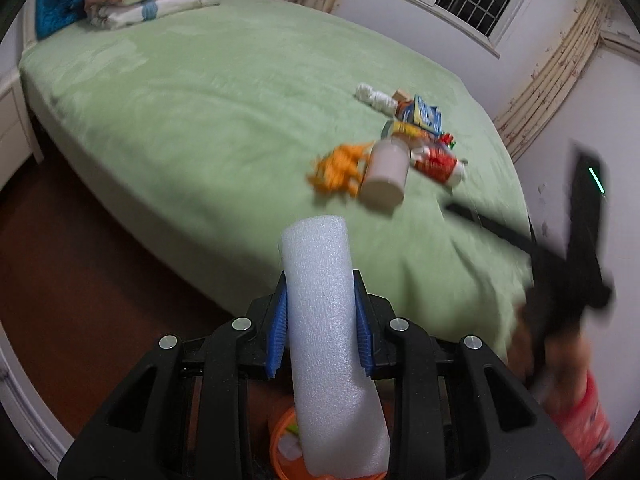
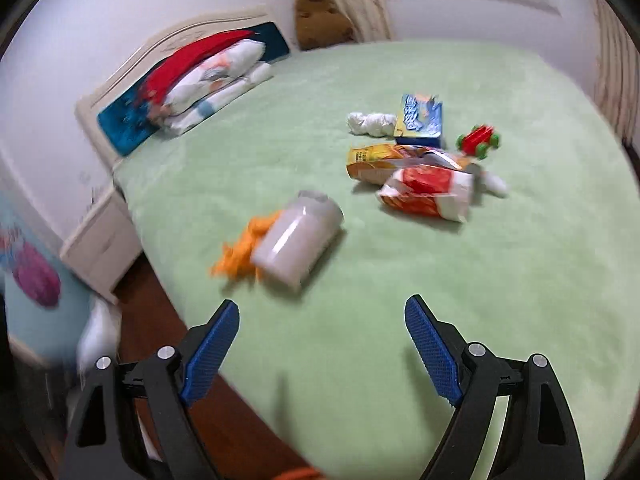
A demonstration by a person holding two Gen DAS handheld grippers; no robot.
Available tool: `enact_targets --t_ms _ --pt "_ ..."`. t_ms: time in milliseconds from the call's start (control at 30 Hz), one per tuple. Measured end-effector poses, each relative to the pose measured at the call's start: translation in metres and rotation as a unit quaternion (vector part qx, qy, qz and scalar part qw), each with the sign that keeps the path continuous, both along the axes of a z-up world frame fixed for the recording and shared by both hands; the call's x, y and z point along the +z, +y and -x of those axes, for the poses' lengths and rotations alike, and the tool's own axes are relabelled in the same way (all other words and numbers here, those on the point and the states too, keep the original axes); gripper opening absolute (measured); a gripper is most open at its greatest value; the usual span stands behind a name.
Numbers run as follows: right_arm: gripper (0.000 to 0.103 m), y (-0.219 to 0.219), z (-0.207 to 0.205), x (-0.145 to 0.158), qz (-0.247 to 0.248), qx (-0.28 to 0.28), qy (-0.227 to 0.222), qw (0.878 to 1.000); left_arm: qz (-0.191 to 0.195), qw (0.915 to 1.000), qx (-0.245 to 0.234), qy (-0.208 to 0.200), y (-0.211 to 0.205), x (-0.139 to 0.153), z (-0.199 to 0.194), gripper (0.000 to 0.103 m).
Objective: Collect trash
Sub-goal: 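Grasp the beige tumbler with the right gripper while the left holds the foam tube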
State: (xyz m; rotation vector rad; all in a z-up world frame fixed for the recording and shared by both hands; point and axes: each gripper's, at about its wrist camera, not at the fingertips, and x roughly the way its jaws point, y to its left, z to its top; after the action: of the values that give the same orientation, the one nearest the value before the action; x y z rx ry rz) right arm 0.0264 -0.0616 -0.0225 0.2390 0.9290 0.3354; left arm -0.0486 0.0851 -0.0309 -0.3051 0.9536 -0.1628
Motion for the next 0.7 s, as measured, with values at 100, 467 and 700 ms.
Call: enact_targets --t_ms 100,467,700 --pt "0.083 0.009 -0.036 -0.014 -0.023 -0.018 0.044 0.999 0.019 0.9997 0.002 0.012 0.008 -0.014 0.015 0.028" --pt "0.063 0.035 -0.078 -0.043 -0.044 -0.054 0.097 0.993 0.030 0.9992 0.006 0.025 0.014 -0.031 0.024 0.028" --pt "0.054 0.035 -0.067 -0.032 -0.042 -0.051 0.085 0.994 0.028 0.9991 0.002 0.030 0.012 -0.037 0.026 0.028"
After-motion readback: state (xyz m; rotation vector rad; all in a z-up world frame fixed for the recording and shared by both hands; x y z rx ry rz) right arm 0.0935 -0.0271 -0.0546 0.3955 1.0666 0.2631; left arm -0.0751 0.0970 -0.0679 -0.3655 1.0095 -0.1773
